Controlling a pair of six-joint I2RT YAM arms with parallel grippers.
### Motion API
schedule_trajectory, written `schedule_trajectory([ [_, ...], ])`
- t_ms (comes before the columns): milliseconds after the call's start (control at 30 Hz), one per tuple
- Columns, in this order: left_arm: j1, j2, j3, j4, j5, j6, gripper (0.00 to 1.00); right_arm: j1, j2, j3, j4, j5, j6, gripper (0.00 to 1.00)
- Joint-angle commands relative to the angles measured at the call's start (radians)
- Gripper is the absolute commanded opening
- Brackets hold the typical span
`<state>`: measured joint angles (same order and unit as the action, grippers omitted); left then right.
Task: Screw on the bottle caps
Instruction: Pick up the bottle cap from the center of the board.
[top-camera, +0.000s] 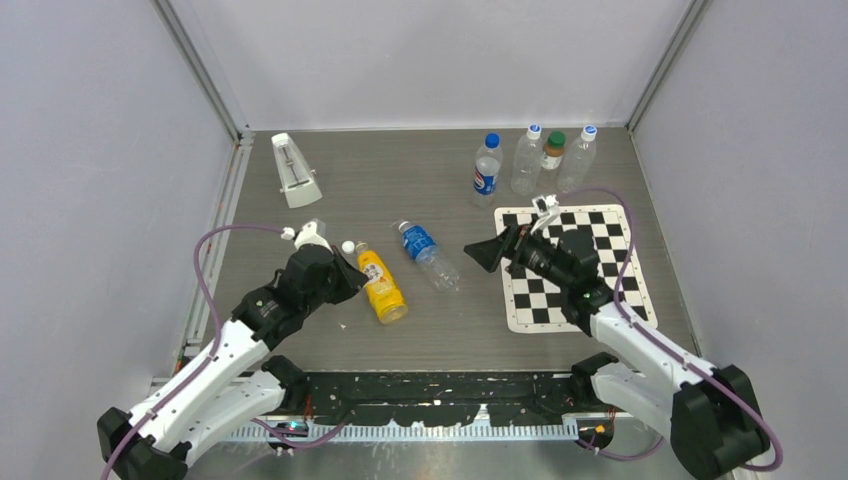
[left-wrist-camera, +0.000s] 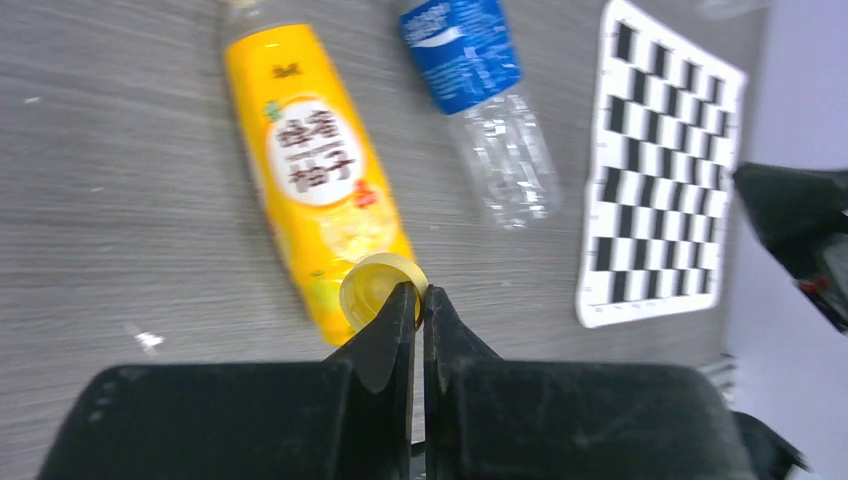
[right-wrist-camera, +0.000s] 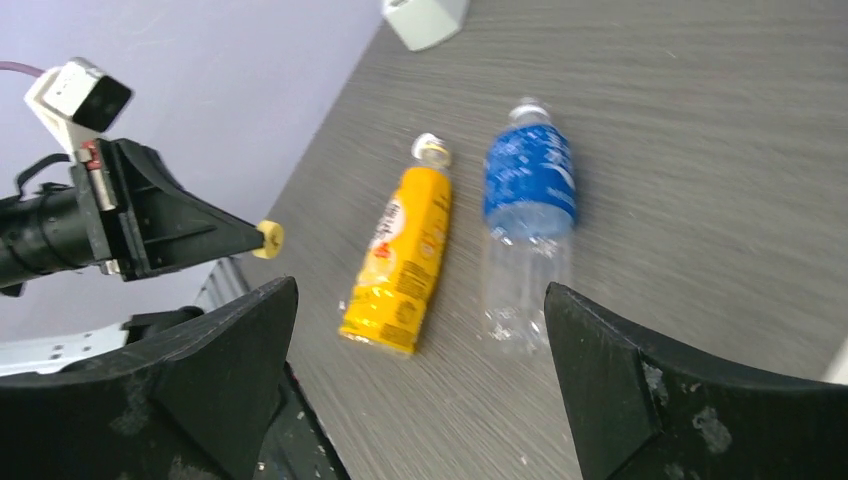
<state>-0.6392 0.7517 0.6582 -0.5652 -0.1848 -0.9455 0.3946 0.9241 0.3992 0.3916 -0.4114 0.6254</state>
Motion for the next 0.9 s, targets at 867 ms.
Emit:
schedule_trajectory([
  [867, 0.003, 0.088, 0.043, 0.760, 0.358, -0.456, 0.00, 0.142, 0.434, 0.294, 0.746, -0.436, 0.167, 0.77],
])
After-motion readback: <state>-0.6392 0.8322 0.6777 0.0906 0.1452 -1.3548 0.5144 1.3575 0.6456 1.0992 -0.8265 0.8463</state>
